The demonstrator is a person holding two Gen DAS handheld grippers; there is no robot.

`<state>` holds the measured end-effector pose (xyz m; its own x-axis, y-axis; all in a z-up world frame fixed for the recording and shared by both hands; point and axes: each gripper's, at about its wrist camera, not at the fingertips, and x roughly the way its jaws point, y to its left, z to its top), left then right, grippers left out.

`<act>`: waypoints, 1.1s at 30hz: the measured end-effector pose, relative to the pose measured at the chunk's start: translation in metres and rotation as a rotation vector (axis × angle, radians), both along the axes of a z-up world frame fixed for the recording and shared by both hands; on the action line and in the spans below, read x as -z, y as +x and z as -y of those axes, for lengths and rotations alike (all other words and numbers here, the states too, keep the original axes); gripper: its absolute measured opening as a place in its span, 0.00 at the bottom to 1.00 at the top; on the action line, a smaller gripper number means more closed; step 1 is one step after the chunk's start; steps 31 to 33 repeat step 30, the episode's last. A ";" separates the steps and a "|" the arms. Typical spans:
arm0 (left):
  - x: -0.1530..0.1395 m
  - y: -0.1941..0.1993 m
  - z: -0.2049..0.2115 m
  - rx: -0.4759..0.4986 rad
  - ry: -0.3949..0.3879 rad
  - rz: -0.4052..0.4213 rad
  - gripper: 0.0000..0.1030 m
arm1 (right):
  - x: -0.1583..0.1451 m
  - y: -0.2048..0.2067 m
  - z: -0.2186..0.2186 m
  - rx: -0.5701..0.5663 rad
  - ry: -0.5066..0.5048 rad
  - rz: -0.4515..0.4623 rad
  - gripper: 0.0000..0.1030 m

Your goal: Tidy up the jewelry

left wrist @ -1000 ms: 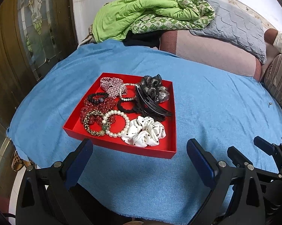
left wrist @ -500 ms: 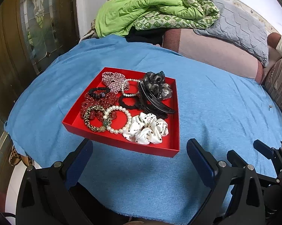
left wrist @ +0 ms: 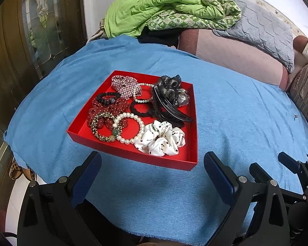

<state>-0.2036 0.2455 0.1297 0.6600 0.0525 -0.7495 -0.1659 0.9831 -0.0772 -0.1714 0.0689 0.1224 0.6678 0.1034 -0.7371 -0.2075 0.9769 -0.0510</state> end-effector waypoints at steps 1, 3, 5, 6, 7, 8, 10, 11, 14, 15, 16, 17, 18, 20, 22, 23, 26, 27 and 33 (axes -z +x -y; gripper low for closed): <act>0.001 0.000 0.000 0.001 -0.001 -0.001 0.97 | 0.000 0.000 0.000 0.000 0.000 0.000 0.81; 0.000 0.000 0.000 0.002 0.000 -0.003 0.97 | 0.000 0.000 0.000 0.001 -0.001 0.001 0.81; 0.001 0.001 0.001 0.004 0.002 -0.006 0.97 | 0.000 0.000 0.000 -0.001 0.000 0.001 0.81; 0.001 0.001 0.001 0.005 0.002 -0.006 0.97 | 0.000 0.000 0.000 -0.002 0.000 0.001 0.81; 0.002 0.001 0.001 0.006 0.003 -0.007 0.97 | 0.000 0.000 -0.001 -0.002 0.000 0.003 0.81; 0.002 0.001 0.001 0.006 0.004 -0.008 0.97 | 0.000 0.000 -0.001 -0.004 0.001 0.005 0.81; 0.003 0.002 0.002 0.006 0.005 -0.011 0.97 | 0.001 -0.001 -0.003 -0.006 0.000 0.005 0.81; 0.003 0.002 0.002 0.005 0.004 -0.012 0.97 | 0.001 -0.001 -0.004 -0.007 -0.001 0.005 0.81; 0.005 0.002 0.001 0.002 0.004 -0.017 0.97 | 0.002 -0.002 -0.007 -0.009 -0.001 0.004 0.81; 0.005 0.002 0.001 0.002 0.003 -0.018 0.97 | 0.002 -0.001 -0.007 -0.009 -0.002 0.004 0.81; 0.005 0.002 0.000 0.001 0.003 -0.018 0.97 | 0.003 -0.002 -0.008 -0.008 -0.002 0.004 0.81; 0.005 0.002 0.000 0.000 0.004 -0.019 0.97 | 0.002 -0.002 -0.008 -0.008 -0.002 0.005 0.81; 0.006 0.003 0.000 0.000 0.004 -0.020 0.97 | 0.003 -0.002 -0.008 -0.006 -0.002 0.007 0.81; 0.005 0.004 0.000 0.000 0.007 -0.020 0.97 | 0.003 -0.002 -0.008 -0.003 -0.001 0.009 0.81; 0.005 0.003 -0.001 0.000 0.008 -0.017 0.97 | 0.003 -0.002 -0.008 -0.004 -0.001 0.008 0.81; 0.005 0.003 -0.001 0.000 0.010 -0.015 0.97 | 0.003 -0.002 -0.008 -0.004 -0.001 0.007 0.81; 0.001 0.004 -0.003 -0.008 0.023 -0.004 0.97 | 0.004 -0.002 -0.009 -0.009 0.001 0.002 0.81; 0.000 0.005 -0.003 -0.015 0.029 0.000 0.97 | 0.004 -0.002 -0.009 -0.009 0.002 0.003 0.81; -0.004 0.008 -0.003 -0.033 0.053 0.001 0.97 | 0.003 -0.001 -0.006 -0.008 0.011 0.005 0.81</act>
